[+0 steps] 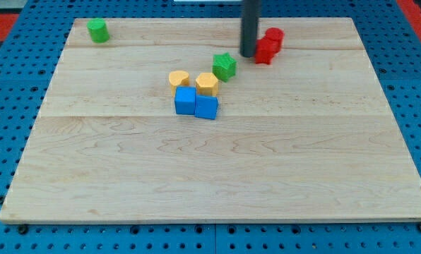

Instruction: Move the blue blocks yellow blocks and green star diagonal to each other

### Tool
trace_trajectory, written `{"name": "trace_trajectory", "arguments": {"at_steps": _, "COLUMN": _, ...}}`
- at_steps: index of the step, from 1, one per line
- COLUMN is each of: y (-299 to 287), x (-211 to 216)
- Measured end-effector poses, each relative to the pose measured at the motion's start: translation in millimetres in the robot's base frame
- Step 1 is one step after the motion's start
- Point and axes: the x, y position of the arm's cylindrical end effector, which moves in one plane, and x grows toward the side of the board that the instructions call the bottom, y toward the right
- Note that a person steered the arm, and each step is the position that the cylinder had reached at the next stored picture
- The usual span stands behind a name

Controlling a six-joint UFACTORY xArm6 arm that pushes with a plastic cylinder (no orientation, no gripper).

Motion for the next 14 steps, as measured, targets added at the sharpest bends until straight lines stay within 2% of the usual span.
{"name": "trace_trajectory", "arguments": {"at_steps": 1, "y": 17.0, "x": 3.8}}
{"name": "trace_trajectory", "arguments": {"at_steps": 2, "y": 16.6, "x": 64.6}}
{"name": "trace_trajectory", "arguments": {"at_steps": 3, "y": -13.9, "x": 111.7}}
{"name": "trace_trajectory", "arguments": {"at_steps": 4, "y": -73.0, "x": 131.7}}
{"name": "trace_trajectory", "arguments": {"at_steps": 5, "y": -87.4, "x": 132.1}}
{"name": "trace_trajectory", "arguments": {"at_steps": 7, "y": -183.6, "x": 125.8}}
{"name": "trace_trajectory", "arguments": {"at_steps": 8, "y": -178.1, "x": 125.5}}
{"name": "trace_trajectory", "arguments": {"at_steps": 9, "y": -138.1, "x": 125.5}}
{"name": "trace_trajectory", "arguments": {"at_steps": 10, "y": -71.9, "x": 125.5}}
{"name": "trace_trajectory", "arguments": {"at_steps": 11, "y": -46.8, "x": 126.0}}
{"name": "trace_trajectory", "arguments": {"at_steps": 14, "y": -82.5, "x": 99.6}}
